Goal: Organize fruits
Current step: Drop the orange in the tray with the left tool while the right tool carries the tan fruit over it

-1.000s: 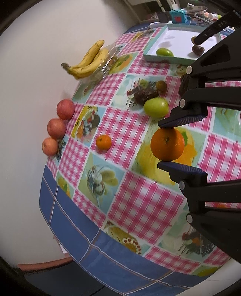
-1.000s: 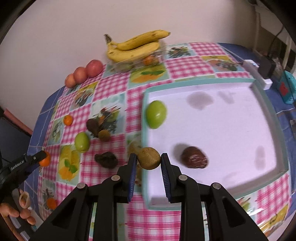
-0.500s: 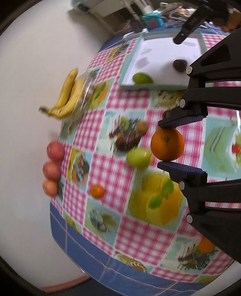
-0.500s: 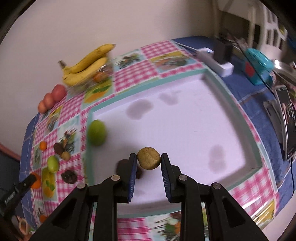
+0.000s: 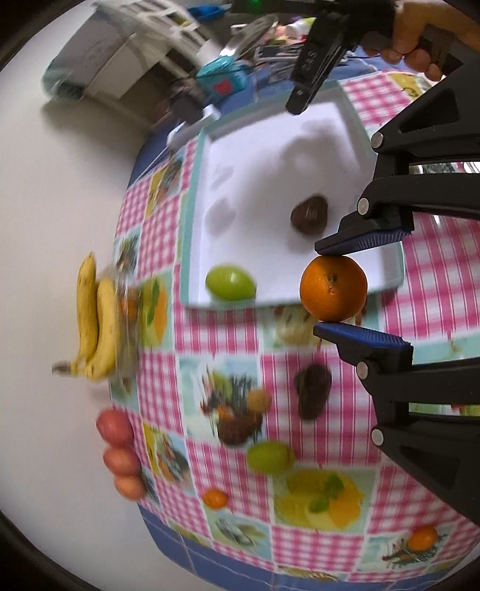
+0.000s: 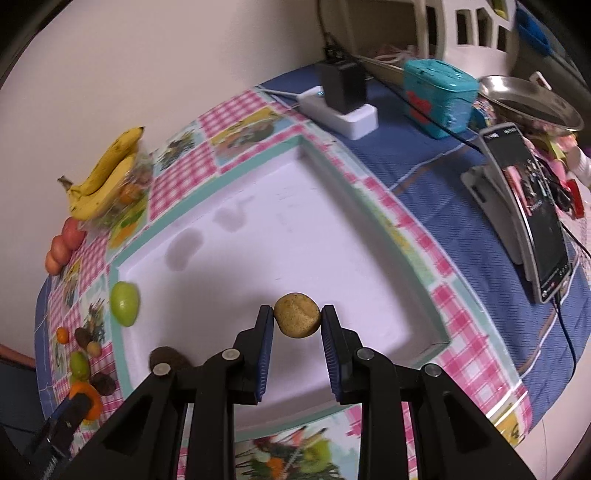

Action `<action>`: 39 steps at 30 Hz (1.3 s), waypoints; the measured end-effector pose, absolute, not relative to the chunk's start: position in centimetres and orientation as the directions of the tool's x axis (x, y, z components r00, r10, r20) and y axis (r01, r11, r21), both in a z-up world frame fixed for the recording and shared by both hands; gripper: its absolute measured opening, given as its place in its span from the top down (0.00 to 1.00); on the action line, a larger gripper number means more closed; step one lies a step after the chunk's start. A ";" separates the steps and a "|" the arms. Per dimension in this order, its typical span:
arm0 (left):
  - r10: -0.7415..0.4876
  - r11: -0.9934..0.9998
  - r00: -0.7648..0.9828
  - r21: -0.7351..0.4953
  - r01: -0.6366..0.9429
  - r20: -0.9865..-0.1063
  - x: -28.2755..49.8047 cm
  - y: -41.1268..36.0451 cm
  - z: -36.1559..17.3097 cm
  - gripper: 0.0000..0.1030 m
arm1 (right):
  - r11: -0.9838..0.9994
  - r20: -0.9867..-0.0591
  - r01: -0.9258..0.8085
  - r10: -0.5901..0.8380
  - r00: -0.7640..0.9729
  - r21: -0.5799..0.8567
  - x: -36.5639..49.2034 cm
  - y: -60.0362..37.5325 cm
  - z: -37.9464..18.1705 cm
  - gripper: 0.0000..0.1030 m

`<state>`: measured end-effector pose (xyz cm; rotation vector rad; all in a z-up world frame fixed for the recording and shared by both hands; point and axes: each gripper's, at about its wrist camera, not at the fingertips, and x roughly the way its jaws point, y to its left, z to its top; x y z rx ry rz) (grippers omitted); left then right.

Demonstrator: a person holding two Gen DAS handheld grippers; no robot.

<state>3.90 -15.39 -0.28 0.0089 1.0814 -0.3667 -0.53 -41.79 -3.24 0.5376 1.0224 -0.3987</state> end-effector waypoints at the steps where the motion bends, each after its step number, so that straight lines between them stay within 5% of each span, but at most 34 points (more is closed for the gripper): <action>1: -0.293 0.936 0.412 -0.170 0.309 -0.863 3.7 -16.0 -0.5 0.61 | 0.801 -0.882 0.552 -0.067 0.466 0.231 -0.6 -42.0 -3.3 0.73; 29: -0.256 0.928 0.335 -0.134 0.348 -0.907 4.2 -19.7 -5.8 0.60 | 0.832 -0.927 0.541 -0.099 0.361 0.122 0.2 -41.8 -6.8 0.72; 33: -0.262 0.929 0.352 -0.136 0.344 -0.899 4.3 -19.4 -5.0 0.47 | 0.830 -0.928 0.539 -0.078 0.365 0.142 0.5 -41.8 -6.8 0.43; 36: -0.278 0.927 0.357 -0.152 0.343 -0.891 4.3 -19.2 -4.3 0.34 | 0.838 -0.926 0.529 -0.081 0.369 0.137 0.6 -41.5 -6.6 0.40; 39: -0.287 0.926 0.372 -0.157 0.342 -0.883 4.2 -19.0 -3.6 0.25 | 0.841 -0.921 0.523 -0.088 0.380 0.136 0.6 -41.4 -6.3 0.27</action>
